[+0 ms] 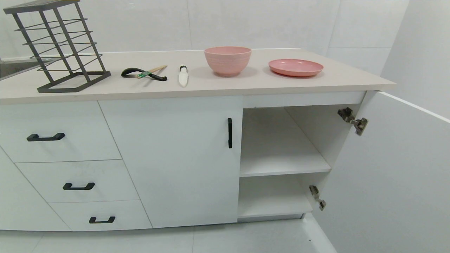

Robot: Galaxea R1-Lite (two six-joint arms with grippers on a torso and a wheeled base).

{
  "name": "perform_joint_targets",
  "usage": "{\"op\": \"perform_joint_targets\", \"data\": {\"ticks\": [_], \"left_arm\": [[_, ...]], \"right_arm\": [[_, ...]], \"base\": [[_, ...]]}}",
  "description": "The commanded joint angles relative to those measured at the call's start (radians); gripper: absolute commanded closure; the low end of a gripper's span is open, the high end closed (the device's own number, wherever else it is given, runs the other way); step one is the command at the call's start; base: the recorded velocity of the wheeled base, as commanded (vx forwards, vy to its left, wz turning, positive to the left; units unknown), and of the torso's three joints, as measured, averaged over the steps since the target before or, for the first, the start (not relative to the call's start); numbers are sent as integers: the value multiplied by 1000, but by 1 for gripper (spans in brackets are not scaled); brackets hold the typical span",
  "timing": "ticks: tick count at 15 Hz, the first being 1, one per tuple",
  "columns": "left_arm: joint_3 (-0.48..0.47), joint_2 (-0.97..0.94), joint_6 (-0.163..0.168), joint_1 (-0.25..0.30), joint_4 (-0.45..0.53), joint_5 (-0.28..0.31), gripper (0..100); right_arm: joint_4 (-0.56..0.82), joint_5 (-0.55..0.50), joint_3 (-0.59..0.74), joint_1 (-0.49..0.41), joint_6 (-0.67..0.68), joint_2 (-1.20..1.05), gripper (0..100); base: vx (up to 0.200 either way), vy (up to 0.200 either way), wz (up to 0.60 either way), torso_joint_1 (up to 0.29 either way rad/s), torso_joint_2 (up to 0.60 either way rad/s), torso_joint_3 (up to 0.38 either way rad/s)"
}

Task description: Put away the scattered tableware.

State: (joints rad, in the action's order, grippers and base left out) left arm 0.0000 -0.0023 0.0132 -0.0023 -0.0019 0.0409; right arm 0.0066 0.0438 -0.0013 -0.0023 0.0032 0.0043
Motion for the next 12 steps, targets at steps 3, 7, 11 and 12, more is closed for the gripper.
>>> {"op": "perform_joint_targets", "data": {"ticks": [3,7,11,12], "left_arm": [[0,2,-1,-1,0,1,0],[0,2,-1,-1,0,-1,0],[0,2,-2,-1,0,-1,0],[0,2,-2,-1,0,-1,0]], "right_arm": [[0,1,0,-1,0,-3,0],[0,1,0,-1,0,-3,0],[0,1,0,-1,0,-3,0],[0,1,0,-1,0,-3,0]], "base": [[200,0,0,4,-1,7],[100,0,0,1,-2,1],[0,0,0,0,0,0],[200,0,0,7,7,-2]]}}
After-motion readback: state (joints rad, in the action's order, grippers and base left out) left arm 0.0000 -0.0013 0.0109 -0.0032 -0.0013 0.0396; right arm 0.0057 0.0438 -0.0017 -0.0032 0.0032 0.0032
